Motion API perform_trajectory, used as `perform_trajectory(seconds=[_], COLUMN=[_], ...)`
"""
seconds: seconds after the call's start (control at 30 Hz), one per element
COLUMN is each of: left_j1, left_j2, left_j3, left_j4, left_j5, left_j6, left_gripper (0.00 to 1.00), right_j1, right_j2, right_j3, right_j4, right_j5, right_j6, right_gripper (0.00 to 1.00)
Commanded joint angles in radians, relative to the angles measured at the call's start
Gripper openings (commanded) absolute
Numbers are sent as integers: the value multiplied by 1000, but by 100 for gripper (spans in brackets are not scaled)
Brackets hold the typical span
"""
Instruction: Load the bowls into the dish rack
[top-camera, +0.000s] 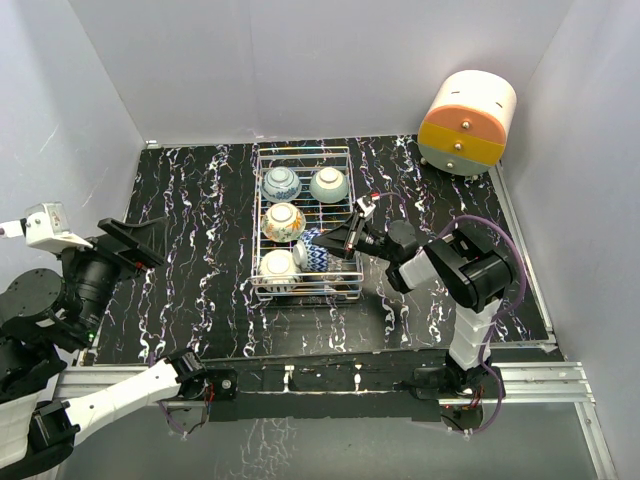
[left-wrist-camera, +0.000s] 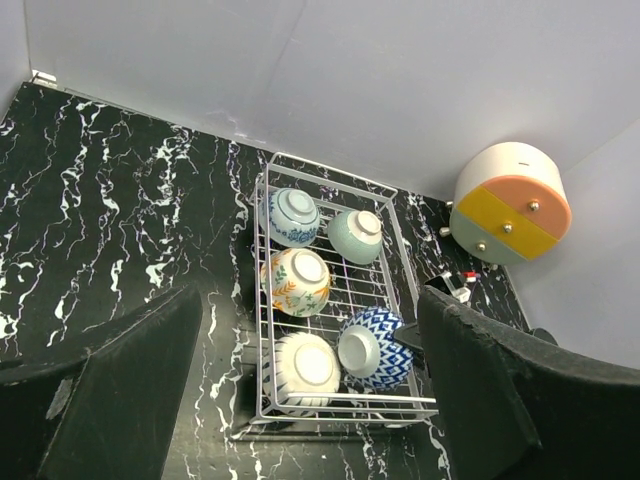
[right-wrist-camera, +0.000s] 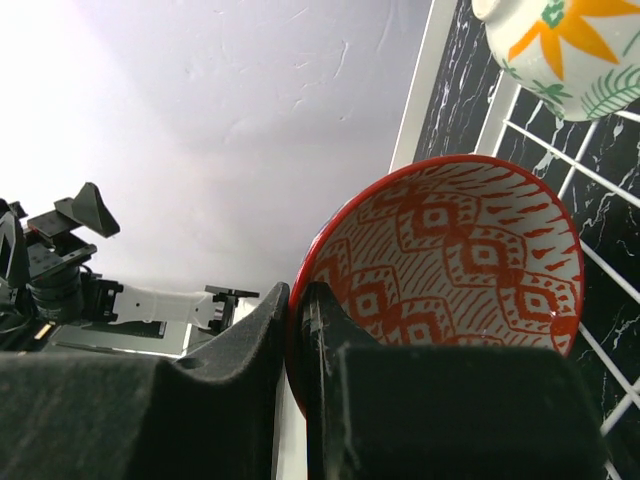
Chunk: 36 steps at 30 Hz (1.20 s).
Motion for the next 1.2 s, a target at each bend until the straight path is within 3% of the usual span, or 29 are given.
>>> perform_trajectory(seconds=[0.0, 0.13, 0.43, 0.73, 1.0, 1.17], left_j1=[-2, -2, -2, -2, -2, -2], left_j2=[8, 11, 5, 4, 10, 11], left_j3=[29, 23, 19, 19, 12, 10], left_j4=[-6, -1, -2, -10, -2, 1], left_j5=[-13, -15, -18, -19, -16, -13], left_j6=[7, 10, 8, 1, 1, 3], left_gripper=[87, 87, 87, 87, 87, 87], right_j1=[-5, -18, -72, -109, -127, -127], right_j2=[-62, -89, -83, -97, -262, -287], right_j3=[2, 1, -32, -58, 32, 95], right_j4=[52, -83, -184, -297, -718, -860], right_j5=[43, 58, 46, 48, 179, 255], right_j6=[-24, -84, -102, -165, -439, -526], right_gripper=[8, 11, 26, 28, 33, 34])
